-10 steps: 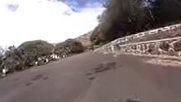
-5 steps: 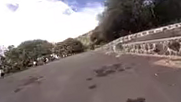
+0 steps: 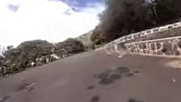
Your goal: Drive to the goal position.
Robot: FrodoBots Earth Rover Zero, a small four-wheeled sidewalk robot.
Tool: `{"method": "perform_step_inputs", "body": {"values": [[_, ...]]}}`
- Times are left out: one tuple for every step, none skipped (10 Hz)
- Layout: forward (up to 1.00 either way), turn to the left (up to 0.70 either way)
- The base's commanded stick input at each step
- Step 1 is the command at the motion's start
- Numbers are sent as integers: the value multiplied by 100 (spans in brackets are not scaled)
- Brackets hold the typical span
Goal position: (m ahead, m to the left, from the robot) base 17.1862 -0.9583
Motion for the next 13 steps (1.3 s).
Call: {"method": "perform_step_inputs", "body": {"values": [[85,0],[85,0],[85,0],[85,0],[85,0],[85,0],[85,0],[85,0],[85,0],[85,0],[85,0],[85,0],[85,0]]}}
